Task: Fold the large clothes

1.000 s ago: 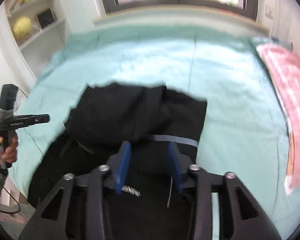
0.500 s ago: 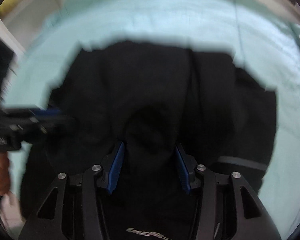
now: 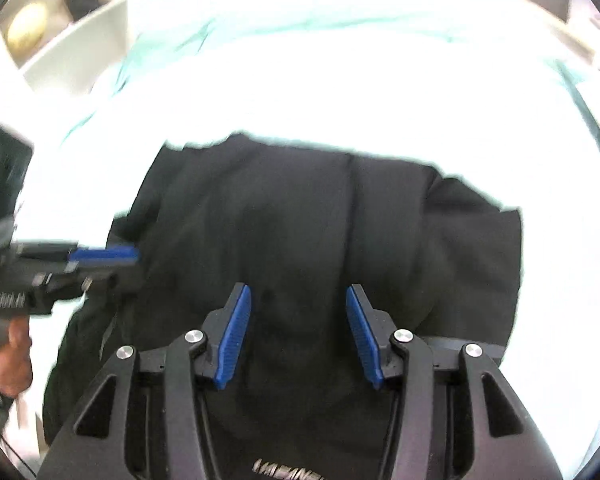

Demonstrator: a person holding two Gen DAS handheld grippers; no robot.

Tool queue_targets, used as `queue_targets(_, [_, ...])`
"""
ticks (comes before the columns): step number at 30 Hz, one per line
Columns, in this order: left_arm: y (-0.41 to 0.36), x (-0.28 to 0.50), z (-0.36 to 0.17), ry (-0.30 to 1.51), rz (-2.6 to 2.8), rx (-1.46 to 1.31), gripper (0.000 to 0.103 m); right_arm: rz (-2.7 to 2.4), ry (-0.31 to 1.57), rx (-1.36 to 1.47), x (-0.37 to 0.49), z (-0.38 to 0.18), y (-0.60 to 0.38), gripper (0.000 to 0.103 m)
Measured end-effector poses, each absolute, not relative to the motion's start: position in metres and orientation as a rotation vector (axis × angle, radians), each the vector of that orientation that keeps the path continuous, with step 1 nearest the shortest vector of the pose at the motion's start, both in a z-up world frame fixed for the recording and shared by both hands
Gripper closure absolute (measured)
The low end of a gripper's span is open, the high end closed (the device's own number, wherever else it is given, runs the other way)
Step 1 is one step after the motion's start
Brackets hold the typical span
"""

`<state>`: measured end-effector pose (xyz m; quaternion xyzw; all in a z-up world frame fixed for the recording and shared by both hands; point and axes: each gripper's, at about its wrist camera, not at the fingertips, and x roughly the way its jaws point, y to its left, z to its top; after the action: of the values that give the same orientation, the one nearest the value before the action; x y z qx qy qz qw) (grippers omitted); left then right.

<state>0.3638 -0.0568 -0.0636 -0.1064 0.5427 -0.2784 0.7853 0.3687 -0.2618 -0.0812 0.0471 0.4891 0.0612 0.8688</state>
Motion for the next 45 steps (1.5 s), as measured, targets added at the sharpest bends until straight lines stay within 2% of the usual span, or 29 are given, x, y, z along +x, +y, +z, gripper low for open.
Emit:
queue_targets(3, [-0.062,0.391,-0.074,1.167,-0.540,-0.214,0.063,0.089,1.024,0.122,0.400,-0.084,-0.282,0.050])
queue_targets(5, [-0.061,0.407,-0.104,1.217,-0.477,-0.210,0.063,0.078,1.078,0.126,0.422,-0.110,-0.290,0.050])
queue_targets(9, [-0.055,0.418,-0.159,1.297,-0.470,-0.248,0.064,0.034,1.199,0.116,0.435,-0.180,-0.296,0.059])
queue_targets(12, [-0.061,0.411,-0.145,1.285,-0.463,-0.170,0.064,0.016,1.198,0.066,0.428,-0.176,-0.287,0.059])
queue_targets(15, [-0.067,0.394,-0.115,1.230,-0.481,-0.105,0.064,0.041,1.177,0.088,0.415,-0.148,-0.281,0.058])
queue_targets(20, [-0.054,0.349,-0.089,1.183,-0.621,-0.178,0.062,0.185,1.102,0.191,0.372,-0.106,-0.265,0.057])
queue_targets(22, [-0.052,0.339,-0.100,1.217,-0.618,-0.188,0.061,0.203,1.150,0.162,0.363,-0.122,-0.253,0.057])
queue_targets(25, [-0.054,0.340,-0.156,1.389,-0.443,-0.088,0.060,0.158,1.286,0.091,0.362,-0.169,-0.238,0.055])
queue_targets(26, [-0.051,0.340,-0.166,1.398,-0.429,-0.122,0.061,0.149,1.295,0.112,0.360,-0.181,-0.237,0.055])
queue_targets(31, [-0.037,0.315,-0.117,1.293,-0.458,-0.136,0.061,0.121,1.267,0.171,0.349,-0.156,-0.246,0.054])
queue_targets(37, [0.042,0.239,-0.066,1.213,-0.373,-0.114,0.061,0.102,1.149,0.125,0.270,-0.099,-0.265,0.051])
queue_targets(40, [0.086,0.207,-0.064,1.241,-0.289,-0.191,0.061,0.051,1.145,0.099,0.237,-0.094,-0.278,0.051])
queue_targets(45, [0.179,0.161,-0.096,1.302,-0.211,-0.362,0.060,-0.037,1.217,0.098,0.196,-0.102,-0.315,0.051])
